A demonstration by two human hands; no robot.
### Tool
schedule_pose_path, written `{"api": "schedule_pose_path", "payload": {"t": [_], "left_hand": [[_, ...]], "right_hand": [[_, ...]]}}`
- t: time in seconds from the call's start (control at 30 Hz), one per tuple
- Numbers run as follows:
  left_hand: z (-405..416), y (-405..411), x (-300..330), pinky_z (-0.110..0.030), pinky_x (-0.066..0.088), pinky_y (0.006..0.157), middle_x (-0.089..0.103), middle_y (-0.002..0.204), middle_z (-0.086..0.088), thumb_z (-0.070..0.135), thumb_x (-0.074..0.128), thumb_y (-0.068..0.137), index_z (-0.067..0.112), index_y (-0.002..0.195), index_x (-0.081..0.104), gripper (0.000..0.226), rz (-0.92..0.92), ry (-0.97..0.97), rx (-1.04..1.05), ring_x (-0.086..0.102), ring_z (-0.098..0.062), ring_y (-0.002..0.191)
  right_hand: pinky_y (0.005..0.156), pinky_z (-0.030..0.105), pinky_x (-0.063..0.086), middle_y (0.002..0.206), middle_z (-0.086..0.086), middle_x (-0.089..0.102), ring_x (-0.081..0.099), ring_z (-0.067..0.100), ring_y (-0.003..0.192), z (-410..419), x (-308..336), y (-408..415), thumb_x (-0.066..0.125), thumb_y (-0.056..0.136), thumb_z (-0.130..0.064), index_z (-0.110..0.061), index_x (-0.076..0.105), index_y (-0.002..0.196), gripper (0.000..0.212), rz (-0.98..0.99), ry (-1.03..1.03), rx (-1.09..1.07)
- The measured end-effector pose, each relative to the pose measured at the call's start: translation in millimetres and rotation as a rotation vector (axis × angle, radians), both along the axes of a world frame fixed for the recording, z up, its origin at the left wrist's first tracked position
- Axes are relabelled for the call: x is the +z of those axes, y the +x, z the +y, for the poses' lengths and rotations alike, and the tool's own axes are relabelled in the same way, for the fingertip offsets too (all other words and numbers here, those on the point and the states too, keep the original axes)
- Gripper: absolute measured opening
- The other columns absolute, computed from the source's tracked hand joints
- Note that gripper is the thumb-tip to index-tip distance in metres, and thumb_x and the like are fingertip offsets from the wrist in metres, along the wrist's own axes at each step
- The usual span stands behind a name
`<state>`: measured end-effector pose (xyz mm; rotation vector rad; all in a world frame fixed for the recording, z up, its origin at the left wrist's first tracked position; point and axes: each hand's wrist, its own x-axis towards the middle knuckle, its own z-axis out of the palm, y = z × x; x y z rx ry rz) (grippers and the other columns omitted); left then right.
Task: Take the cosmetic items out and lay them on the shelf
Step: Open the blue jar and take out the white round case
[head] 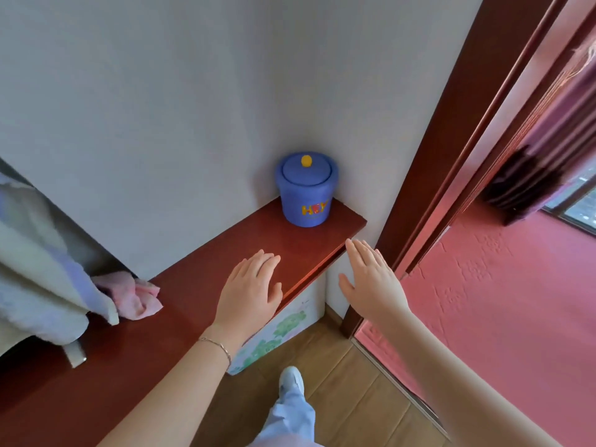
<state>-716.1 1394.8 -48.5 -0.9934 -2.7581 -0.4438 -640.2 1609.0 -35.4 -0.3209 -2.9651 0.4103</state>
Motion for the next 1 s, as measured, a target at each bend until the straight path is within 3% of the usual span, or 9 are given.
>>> {"api": "schedule_pose_path", "payload": {"t": [0.1,0.3,0.4,0.63,0.77,0.87,1.0], "left_hand": [[22.1,-37.5,3.0,-0.039,0.039,0.100,0.061,0.121,-0.008,0.016,0.066,0.078,0.008,0.120,0.058,0.043,-0.013,0.045,-0.014,0.054,-0.025,0.119],[66.4,-121.9,27.8,-0.036,0.047,0.091,0.060,0.122,-0.010,0.026,0.054,0.083,0.007,0.120,0.058,0.041,-0.042,0.144,-0.046,0.058,-0.028,0.111],[84.6,-157.2,38.8,-0.034,0.048,0.086,0.060,0.123,-0.009,0.035,0.041,0.085,0.008,0.120,0.058,0.047,-0.056,0.211,-0.068,0.059,-0.028,0.109],[122.9,-208.8,42.0,-0.030,0.037,0.100,0.050,0.137,-0.004,0.028,0.056,0.089,0.014,0.134,0.047,0.048,-0.188,0.267,-0.135,0.045,-0.022,0.126],[140.4,-219.8,34.1,-0.030,0.034,0.103,0.046,0.142,-0.001,0.029,0.055,0.091,0.019,0.137,0.044,0.048,-0.243,0.241,-0.160,0.037,-0.019,0.133],[145.2,-223.3,26.6,-0.031,0.038,0.097,0.055,0.133,-0.003,0.021,0.056,0.090,0.017,0.130,0.053,0.040,-0.247,0.245,-0.145,0.044,-0.020,0.129],[146.3,-225.9,23.1,-0.030,0.047,0.085,0.067,0.114,-0.007,0.010,0.059,0.083,0.011,0.115,0.065,0.032,-0.183,0.296,-0.164,0.061,-0.026,0.107]], "right_hand": [[0.115,0.025,0.002,0.155,0.005,0.019,0.011,0.018,0.144,12.2,5.4,-33.6,0.043,0.095,-0.033,-0.012,0.014,0.148,0.064,-0.002,-0.031,-0.007],[0.113,0.032,0.022,0.155,0.003,0.019,0.018,0.018,0.142,32.1,25.5,-101.9,0.046,0.093,-0.037,-0.015,0.014,0.148,0.067,-0.044,-0.138,-0.069],[0.111,0.027,0.020,0.156,0.000,0.016,0.015,0.015,0.142,40.7,32.2,-131.8,0.047,0.093,-0.041,-0.018,0.012,0.148,0.069,-0.063,-0.217,-0.104],[0.110,0.025,0.020,0.156,-0.003,0.015,0.016,0.011,0.142,54.1,28.8,-182.9,0.061,0.082,-0.051,-0.020,0.012,0.149,0.089,-0.058,-0.351,-0.124],[0.105,0.015,0.013,0.157,-0.005,0.010,0.013,0.008,0.142,57.5,26.0,-197.0,0.067,0.078,-0.048,-0.017,0.007,0.149,0.098,-0.060,-0.423,-0.066],[0.106,0.015,0.011,0.157,-0.005,0.006,0.011,0.008,0.143,62.5,21.3,-200.5,0.069,0.076,-0.048,-0.016,0.003,0.149,0.103,-0.103,-0.435,-0.043],[0.105,0.013,0.010,0.157,-0.009,0.005,0.010,0.005,0.142,67.1,16.8,-201.8,0.069,0.075,-0.050,-0.019,0.002,0.148,0.104,-0.118,-0.433,-0.029]]}}
